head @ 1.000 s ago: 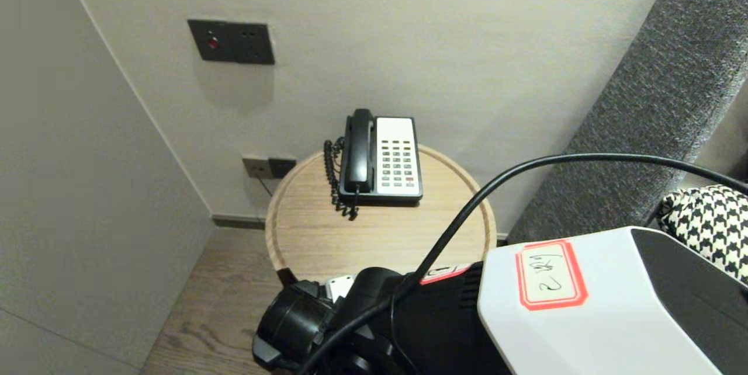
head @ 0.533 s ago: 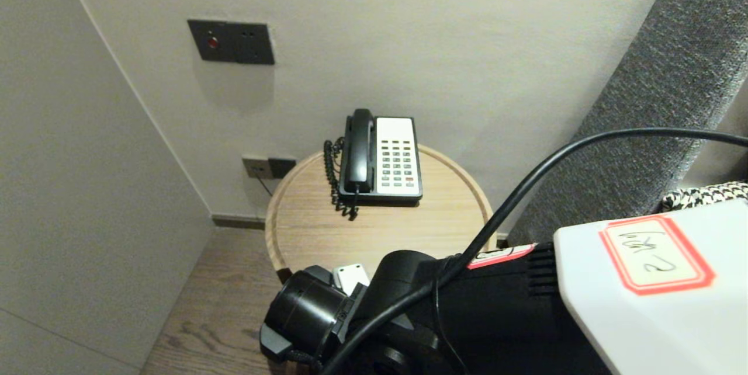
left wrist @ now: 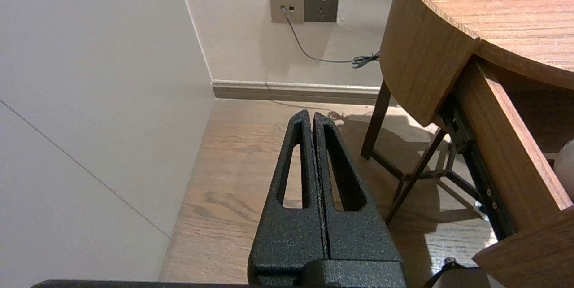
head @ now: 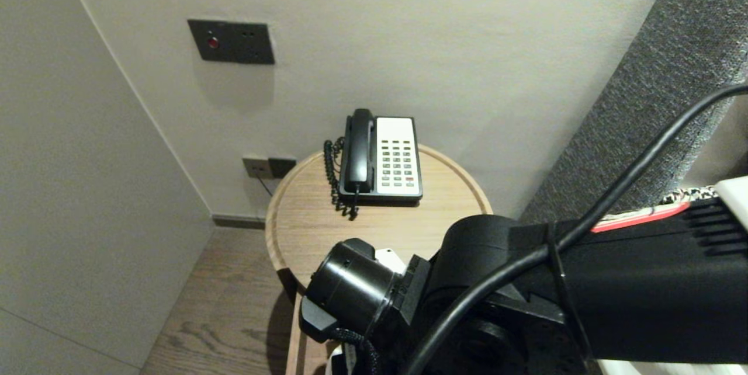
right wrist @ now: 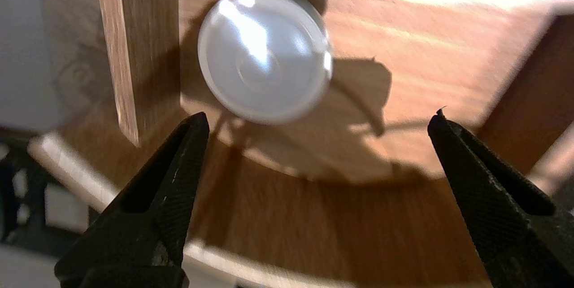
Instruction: Close the nightstand drawer
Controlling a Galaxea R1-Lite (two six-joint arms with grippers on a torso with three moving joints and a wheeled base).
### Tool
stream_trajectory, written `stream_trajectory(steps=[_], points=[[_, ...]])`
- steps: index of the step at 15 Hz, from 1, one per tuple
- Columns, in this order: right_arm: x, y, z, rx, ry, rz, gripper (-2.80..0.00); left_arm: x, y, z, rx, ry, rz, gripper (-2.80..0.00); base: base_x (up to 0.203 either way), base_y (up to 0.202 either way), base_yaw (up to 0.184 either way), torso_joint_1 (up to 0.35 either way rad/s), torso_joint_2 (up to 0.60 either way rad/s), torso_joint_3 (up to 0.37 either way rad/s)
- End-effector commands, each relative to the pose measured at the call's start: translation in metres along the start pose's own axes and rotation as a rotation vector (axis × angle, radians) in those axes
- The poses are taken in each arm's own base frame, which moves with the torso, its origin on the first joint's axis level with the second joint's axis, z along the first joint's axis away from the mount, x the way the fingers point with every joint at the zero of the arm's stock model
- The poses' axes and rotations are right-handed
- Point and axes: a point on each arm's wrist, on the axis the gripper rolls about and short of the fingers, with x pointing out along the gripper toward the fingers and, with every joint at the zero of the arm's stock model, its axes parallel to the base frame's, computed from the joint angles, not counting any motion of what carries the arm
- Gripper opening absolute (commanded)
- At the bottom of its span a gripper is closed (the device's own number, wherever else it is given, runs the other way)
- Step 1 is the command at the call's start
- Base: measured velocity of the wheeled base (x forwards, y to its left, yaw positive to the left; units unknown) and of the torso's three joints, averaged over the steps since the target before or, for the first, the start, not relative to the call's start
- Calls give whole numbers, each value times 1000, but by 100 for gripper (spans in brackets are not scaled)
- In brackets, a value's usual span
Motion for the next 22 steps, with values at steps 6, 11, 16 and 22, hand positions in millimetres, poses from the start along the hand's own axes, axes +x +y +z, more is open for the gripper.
stream_trajectory(steps=[6,11,16,22], points=[[-64,-53,0,77,-14,22,0,0,0,0,-1,0,0,-280,0,0,0,0,0,0],[-88,-104,0,199,-57,-9,-280,0,0,0,-1,0,0,-280,0,0,0,0,0,0],[-92,-143,-27,260,-24,-69,-280,0,0,0,1,0,0,-280,0,0,0,0,0,0],[-64,-167,-70,229,130,-198,-280,0,0,0,-1,0,0,-280,0,0,0,0,0,0]])
